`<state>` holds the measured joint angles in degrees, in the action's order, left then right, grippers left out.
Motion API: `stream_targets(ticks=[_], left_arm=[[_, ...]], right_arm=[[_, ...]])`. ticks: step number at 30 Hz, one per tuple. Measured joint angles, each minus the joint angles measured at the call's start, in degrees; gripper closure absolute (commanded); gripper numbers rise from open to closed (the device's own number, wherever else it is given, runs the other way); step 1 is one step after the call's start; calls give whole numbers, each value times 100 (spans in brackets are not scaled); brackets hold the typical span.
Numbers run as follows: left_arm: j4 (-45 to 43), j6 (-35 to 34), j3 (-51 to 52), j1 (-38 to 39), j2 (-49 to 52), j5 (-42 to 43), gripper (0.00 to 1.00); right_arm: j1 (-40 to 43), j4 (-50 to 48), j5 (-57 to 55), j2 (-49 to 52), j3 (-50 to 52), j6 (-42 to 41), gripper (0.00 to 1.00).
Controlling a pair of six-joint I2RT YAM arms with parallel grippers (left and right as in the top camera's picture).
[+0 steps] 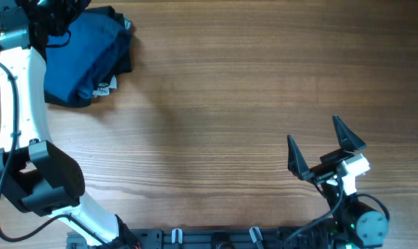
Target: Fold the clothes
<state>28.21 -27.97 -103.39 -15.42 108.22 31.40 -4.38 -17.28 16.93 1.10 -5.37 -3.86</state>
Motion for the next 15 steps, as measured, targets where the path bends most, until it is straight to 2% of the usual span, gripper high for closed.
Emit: stream_targets(ticks=[8,15], left_arm=[[0,0,0,0,0,0,0],[-2,0,0,0,0,0,0]], right_arm=[[0,195,-684,0,501,-509,0],[0,1115,-721,-11,501,-483,0]])
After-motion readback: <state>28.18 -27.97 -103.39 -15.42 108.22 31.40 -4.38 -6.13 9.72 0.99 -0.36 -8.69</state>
